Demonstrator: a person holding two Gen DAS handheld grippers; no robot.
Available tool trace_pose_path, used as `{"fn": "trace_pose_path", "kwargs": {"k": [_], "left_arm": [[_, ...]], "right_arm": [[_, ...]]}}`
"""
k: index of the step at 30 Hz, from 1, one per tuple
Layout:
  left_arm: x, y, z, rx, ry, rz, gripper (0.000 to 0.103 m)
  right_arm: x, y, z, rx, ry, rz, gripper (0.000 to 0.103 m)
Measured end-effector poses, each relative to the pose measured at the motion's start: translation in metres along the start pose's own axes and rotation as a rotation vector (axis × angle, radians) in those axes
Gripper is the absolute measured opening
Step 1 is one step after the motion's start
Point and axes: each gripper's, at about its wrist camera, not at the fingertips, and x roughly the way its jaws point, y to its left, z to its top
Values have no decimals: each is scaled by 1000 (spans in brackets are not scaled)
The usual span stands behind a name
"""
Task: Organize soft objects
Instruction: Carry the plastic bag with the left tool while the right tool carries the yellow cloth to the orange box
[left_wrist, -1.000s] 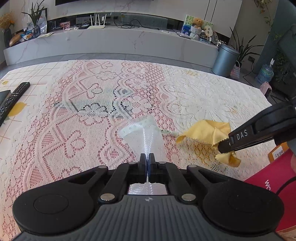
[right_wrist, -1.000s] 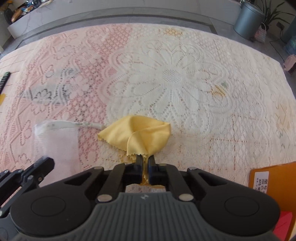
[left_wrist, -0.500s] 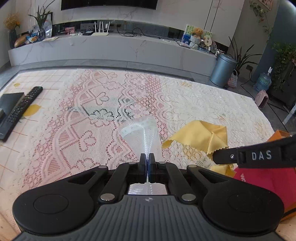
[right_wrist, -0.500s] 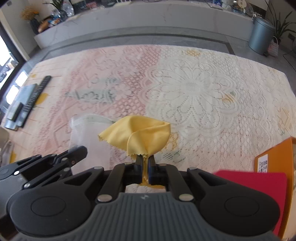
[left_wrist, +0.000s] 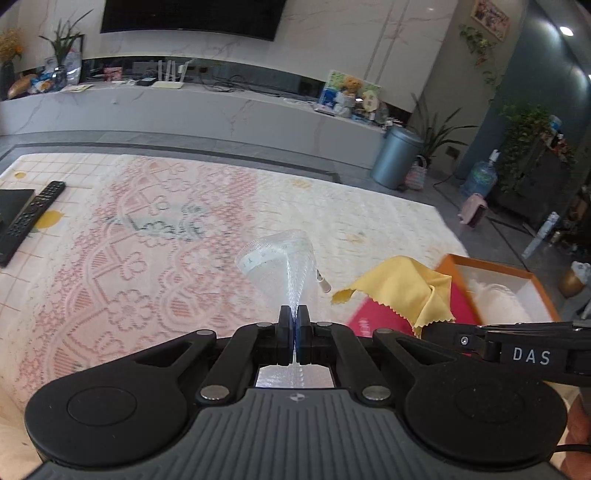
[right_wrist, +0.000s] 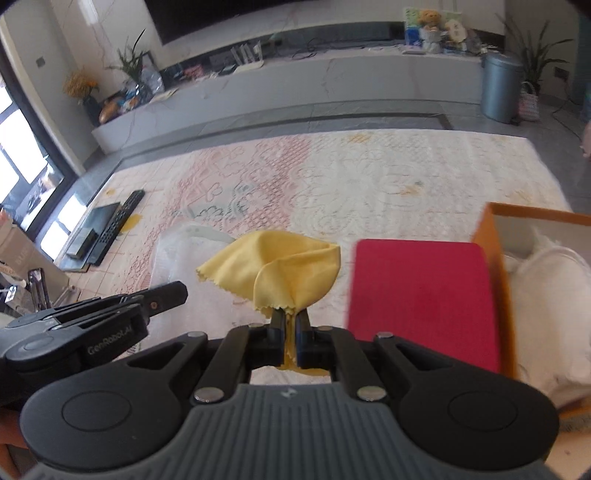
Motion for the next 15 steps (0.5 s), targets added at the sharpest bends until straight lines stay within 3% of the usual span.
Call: {"fn": "trace_pose_path", "kwargs": {"k": [8,15], "left_arm": [[-3,-67,0,87,-16,-141,1],[19,-132,2,157,9,-283,1]], "right_arm": [[-57,-64,-23,92,-82,-92,3],[-89,-121,-26,138,-120,-200,3]]}}
